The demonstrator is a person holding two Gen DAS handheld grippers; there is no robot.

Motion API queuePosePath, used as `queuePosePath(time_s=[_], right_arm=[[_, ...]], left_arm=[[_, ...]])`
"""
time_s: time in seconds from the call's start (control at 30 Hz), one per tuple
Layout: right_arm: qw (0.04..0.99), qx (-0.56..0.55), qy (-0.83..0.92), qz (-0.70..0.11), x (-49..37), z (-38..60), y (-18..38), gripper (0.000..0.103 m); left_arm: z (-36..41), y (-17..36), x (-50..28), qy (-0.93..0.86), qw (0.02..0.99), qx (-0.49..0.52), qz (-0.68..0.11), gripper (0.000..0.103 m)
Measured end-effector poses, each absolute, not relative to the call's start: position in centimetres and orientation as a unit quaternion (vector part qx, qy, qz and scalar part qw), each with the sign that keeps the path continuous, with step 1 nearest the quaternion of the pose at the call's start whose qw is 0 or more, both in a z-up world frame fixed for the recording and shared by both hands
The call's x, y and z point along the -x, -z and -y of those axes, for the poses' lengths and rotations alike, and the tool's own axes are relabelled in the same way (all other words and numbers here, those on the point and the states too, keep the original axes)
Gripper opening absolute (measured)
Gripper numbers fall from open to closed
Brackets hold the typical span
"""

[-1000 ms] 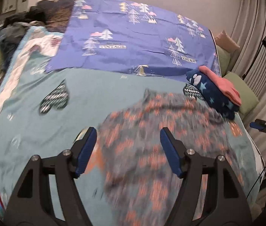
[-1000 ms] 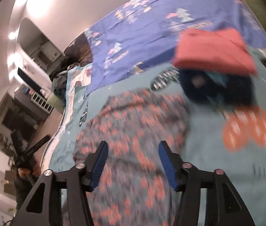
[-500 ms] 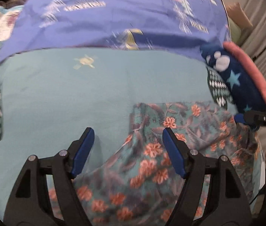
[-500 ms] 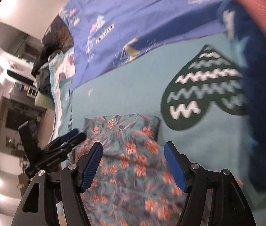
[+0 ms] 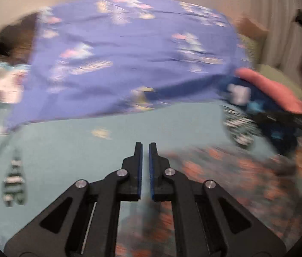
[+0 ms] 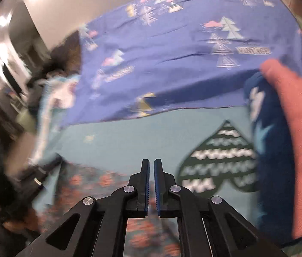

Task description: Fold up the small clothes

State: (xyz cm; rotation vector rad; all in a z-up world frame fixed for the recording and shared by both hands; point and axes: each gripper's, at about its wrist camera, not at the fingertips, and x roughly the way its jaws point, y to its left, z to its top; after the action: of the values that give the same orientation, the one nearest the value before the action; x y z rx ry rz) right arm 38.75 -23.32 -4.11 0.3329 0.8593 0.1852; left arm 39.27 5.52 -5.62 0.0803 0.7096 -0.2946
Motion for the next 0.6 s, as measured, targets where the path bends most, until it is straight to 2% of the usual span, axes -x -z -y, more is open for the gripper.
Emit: queuePosePath(time_s=[0.07,0.13,0.17,0.2,0.23,0.27,0.3,0.33,0.4,0.5,0.6], right_arm=[[0.862,-0.154,-0.108,-0.47,-39.6,23.0,5.9,0.018],[0.825,-0.158,-0.133,-0.526,-40.0,22.3,8.6,0.052],[0.819,-0.157,-0.135,-0.535,-39.9,22.1,9.5,0.06],[0.819,-0.157,-0.133,-0.535,-39.9,22.0,10.1,0.065],[0.823,-0.159,-0.13,-0.53,-39.8,21.6,10.4,0.067],[0.83,-0.159,-0.126,-0.52,-39.8,21.3,10.6,0.067],[0.833,-0.157,-0.12,-0.517,-39.9,21.2,10.5,0.052],[0.837,-0.154,-0.122,-0.51,-39.9,20.8,10.2,0.003],[0.841,-0.18,-0.131,-0.494,-39.8,20.4,9.3,0.006],[0.881,-0.154,-0.111,-0.434,-38.3,20.6,6.3,0.006],[0.894,-0.104,-0.071,-0.43,-38.4,20.6,6.0,0.008]], left_arm=[[-6.6,6.6,-40.5,0.125,0.917,-0.025,-0.378,0.008],[-7.5,7.7,-40.9,0.147,0.896,-0.001,-0.42,0.031],[-7.5,8.4,-40.8,0.163,0.884,0.005,-0.439,0.055],[-7.4,8.9,-40.5,0.174,0.878,0.005,-0.447,0.065],[-6.9,9.6,-40.1,0.185,0.872,-0.005,-0.454,0.065],[-6.3,10.3,-39.9,0.189,0.866,-0.022,-0.462,0.065],[-5.5,11.1,-39.8,0.19,0.859,-0.043,-0.473,0.058],[-4.6,11.4,-39.4,0.19,0.862,-0.061,-0.466,0.055],[-3.7,10.7,-38.7,0.22,0.864,-0.067,-0.447,0.008],[-3.3,8.6,-37.5,0.205,0.893,-0.083,-0.392,0.007],[-4.3,7.7,-38.2,0.106,0.925,-0.097,-0.351,0.008]])
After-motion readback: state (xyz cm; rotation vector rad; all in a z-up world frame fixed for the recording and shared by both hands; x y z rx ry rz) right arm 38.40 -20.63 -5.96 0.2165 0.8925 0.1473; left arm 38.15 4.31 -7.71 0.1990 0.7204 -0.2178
